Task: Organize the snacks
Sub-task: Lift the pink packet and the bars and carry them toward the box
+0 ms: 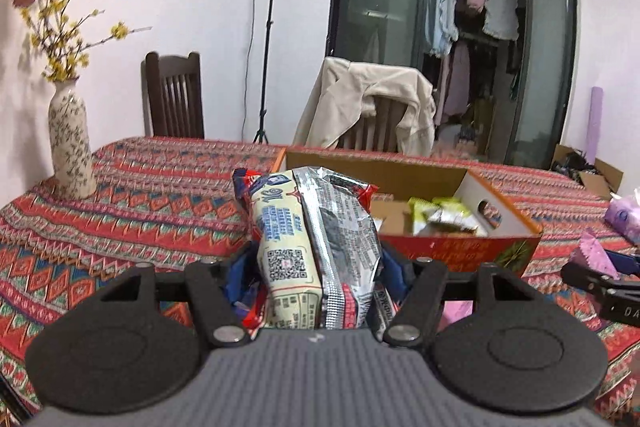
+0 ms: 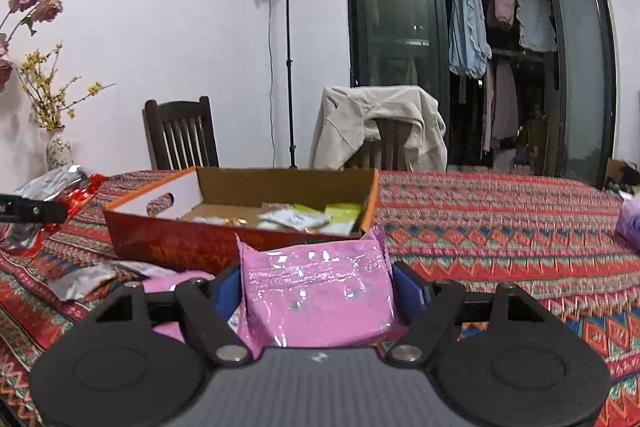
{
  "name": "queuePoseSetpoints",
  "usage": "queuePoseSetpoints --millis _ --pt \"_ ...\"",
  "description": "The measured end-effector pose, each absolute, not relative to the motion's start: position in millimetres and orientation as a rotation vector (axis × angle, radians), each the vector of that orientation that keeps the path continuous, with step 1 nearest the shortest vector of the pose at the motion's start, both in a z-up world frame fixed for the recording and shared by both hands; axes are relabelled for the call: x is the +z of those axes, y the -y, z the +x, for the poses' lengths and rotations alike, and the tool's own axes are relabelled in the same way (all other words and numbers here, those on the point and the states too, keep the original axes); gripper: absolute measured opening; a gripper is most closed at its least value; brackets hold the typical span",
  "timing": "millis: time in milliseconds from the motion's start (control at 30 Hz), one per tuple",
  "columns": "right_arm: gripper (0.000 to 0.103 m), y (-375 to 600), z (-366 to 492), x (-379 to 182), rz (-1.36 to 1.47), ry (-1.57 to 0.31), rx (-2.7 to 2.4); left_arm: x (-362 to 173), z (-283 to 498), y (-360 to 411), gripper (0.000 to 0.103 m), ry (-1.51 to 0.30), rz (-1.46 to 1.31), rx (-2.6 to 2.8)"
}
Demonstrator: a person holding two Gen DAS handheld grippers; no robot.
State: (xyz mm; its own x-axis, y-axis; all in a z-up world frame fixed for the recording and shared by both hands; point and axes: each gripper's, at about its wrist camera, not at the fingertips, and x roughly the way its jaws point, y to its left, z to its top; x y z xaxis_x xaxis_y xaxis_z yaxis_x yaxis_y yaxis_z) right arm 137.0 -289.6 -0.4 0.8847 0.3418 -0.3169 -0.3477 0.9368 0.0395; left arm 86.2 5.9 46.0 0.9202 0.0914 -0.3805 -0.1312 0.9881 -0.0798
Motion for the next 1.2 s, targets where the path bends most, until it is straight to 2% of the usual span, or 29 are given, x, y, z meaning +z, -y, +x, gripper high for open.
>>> queuePoseSetpoints --millis 300,633,967,1200 --pt "0.076 272.3 144.6 31.4 -0.038 -0.268 0.361 68.9 113.1 0.1 0.066 -0.352 -0.087 0.070" --pt "0.076 252.0 195.4 54.4 -0.018 -0.263 0.342 80.5 161.0 0.4 0.066 -0.340 -0.110 0.072" --pt "0.076 233.2 263.5 47.8 0.044 -0.291 0.301 73.4 226.1 -8.3 0.066 -0.335 -0.150 0.111" --pt "0.076 232.5 287.8 21.7 0.081 -0.303 0.309 37.4 256.1 -12.2 0.066 -0.385 -0.150 0.106"
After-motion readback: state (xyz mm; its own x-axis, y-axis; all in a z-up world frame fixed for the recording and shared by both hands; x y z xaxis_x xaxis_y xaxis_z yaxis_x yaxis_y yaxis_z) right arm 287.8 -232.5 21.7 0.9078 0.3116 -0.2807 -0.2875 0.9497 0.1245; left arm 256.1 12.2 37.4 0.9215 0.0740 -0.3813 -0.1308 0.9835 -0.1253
